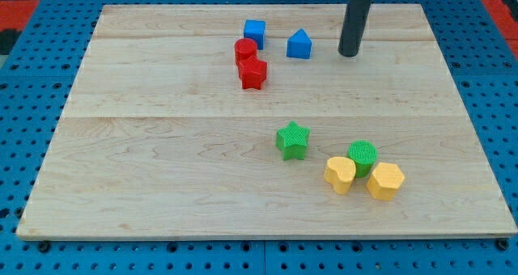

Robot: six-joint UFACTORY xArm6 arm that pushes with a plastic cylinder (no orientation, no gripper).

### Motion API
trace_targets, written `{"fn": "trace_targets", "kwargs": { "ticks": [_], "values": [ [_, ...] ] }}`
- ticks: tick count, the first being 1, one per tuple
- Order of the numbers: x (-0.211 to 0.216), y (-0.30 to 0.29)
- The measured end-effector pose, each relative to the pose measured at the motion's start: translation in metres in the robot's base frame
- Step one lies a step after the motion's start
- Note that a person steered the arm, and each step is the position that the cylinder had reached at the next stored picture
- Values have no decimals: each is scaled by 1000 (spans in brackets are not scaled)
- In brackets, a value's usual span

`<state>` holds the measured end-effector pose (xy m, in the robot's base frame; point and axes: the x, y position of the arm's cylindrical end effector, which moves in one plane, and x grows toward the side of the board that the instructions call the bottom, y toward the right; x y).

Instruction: Nudge the blue triangle toward the center

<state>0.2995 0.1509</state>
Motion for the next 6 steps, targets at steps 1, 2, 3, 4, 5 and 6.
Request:
{"fn": "trace_targets", "kwargs": {
  "ticks": [1, 2, 3, 4, 5, 6],
  "values": [
    [-32, -25],
    [-33, -50],
    [-33, -74],
    [-27, -87],
    [-16, -87],
    [-15, -74]
  ]
}}
